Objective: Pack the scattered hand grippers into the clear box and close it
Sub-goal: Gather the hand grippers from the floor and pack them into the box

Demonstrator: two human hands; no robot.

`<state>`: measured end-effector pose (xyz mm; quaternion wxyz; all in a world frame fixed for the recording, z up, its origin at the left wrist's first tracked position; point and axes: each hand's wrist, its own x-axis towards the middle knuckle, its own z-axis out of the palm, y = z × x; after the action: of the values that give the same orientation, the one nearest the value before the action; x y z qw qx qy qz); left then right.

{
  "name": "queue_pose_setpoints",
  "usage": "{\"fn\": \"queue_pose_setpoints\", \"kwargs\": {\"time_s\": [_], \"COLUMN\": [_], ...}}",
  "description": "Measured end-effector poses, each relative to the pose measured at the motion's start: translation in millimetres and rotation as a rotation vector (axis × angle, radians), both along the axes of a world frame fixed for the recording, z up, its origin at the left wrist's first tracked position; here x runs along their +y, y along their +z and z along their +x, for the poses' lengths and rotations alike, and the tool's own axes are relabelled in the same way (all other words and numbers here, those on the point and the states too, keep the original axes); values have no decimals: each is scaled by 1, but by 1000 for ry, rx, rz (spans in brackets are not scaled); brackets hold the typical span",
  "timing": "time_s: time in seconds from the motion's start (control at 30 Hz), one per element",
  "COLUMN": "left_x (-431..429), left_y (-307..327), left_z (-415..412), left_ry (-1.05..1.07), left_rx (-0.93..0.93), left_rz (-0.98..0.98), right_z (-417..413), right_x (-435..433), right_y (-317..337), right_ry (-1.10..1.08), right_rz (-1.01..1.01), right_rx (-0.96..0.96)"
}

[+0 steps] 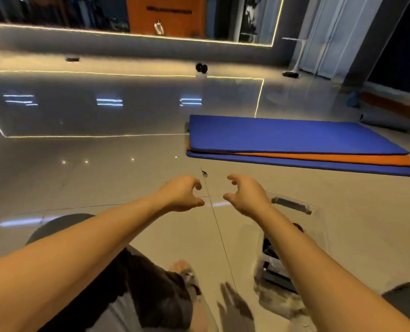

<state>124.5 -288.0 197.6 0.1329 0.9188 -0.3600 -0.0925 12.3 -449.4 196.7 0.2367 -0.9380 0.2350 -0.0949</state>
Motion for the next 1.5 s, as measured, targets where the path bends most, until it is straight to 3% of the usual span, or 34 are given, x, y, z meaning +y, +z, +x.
{"fn": "queue_pose_setpoints", "kwargs": {"time_s": [0.53,0.87,0.93,1.17,1.5], "left_x": [349,605,651,752,815], "left_y": [57,26,21,-45,-210], "left_z": [1,15,18,52,99], "left_ry": [471,945,1031,1203,1576], "left_rx": [-22,42,-1,127,322], "left_rz": [142,-150,-129,-55,-228], "right_z": [99,204,222,285,397], "right_x": [299,509,546,631,712], "right_y": [27,-2,-10,-82,-201], "right_ry": [540,875,903,979,969], "right_rz": [60,36,52,58,-67], "right_rx": [-44,95,119,205,355]}}
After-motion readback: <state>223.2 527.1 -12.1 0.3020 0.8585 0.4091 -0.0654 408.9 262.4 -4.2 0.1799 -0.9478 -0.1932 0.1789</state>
